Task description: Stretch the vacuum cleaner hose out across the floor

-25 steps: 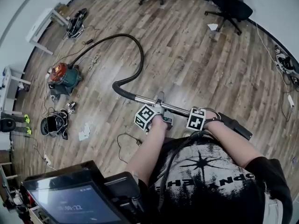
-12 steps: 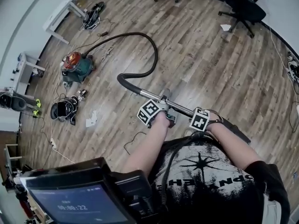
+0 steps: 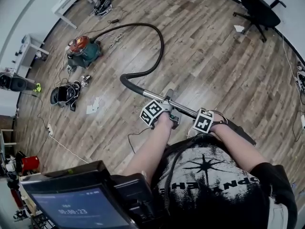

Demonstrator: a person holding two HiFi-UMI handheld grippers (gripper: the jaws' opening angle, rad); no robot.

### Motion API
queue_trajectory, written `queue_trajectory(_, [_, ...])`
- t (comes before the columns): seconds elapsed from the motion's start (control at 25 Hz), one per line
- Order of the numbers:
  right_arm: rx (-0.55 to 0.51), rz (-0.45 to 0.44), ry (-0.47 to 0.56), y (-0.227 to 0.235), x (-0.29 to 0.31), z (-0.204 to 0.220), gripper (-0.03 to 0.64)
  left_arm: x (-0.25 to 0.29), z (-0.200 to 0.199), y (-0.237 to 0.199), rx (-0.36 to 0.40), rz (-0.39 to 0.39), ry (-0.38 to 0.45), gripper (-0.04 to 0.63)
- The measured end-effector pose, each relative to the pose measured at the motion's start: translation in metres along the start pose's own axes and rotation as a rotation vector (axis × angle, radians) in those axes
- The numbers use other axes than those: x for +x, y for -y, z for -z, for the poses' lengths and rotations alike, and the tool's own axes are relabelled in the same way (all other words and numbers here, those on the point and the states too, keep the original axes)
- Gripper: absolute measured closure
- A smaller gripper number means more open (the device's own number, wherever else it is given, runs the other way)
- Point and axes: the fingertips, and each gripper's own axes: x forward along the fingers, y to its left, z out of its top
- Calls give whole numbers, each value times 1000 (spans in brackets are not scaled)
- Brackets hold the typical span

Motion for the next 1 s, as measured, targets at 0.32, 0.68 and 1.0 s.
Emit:
queue_trajectory(0.32, [0, 4, -34, -93, 18, 6, 532, -87, 23, -34, -31, 8, -4, 538])
queue_trajectory(0.68, [109, 43, -48, -190, 31, 48, 534, -152, 91, -54, -22, 62, -98, 538])
queue_trajectory(1.0, [124, 73, -38, -219, 10, 88, 532, -172, 141, -33, -8, 92, -117, 538])
